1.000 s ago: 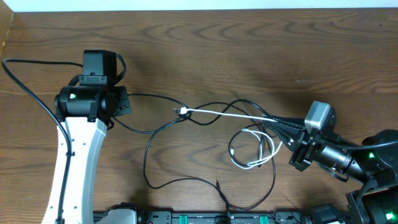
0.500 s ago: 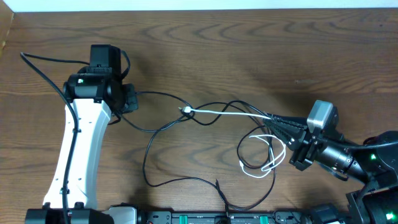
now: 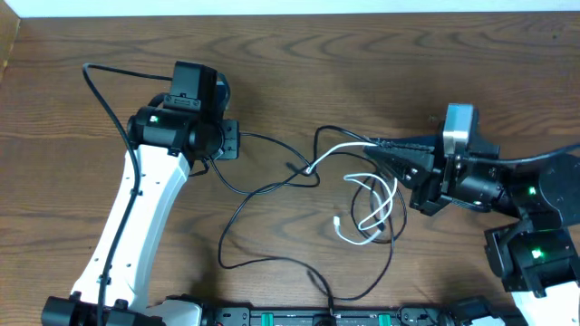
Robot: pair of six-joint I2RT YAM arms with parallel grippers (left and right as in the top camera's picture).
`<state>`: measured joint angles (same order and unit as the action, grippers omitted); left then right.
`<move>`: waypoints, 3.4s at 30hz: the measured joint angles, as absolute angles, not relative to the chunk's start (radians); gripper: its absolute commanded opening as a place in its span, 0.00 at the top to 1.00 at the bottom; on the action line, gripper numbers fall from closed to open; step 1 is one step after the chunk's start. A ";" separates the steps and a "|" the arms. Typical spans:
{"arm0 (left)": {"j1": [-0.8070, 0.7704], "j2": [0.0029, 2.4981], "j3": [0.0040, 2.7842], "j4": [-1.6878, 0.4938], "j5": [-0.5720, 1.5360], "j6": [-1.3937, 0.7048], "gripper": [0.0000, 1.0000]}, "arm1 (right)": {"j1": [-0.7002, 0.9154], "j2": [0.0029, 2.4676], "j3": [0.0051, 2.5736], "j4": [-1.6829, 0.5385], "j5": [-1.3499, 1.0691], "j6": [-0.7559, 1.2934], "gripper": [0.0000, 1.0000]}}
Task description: Untangle cables
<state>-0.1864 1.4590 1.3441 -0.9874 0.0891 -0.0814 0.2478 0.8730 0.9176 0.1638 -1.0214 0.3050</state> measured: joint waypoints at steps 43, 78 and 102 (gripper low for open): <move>-0.318 1.459 1.344 -0.862 0.186 -0.169 0.83 | 0.319 0.935 0.917 0.299 -1.127 0.490 0.99; -0.266 1.459 1.343 -0.982 -0.010 -0.264 0.91 | 0.216 0.996 0.915 0.455 -1.223 0.669 0.99; -0.208 1.459 1.343 -0.999 -0.043 -0.266 0.92 | -0.398 1.019 0.915 -0.080 -1.221 0.529 0.01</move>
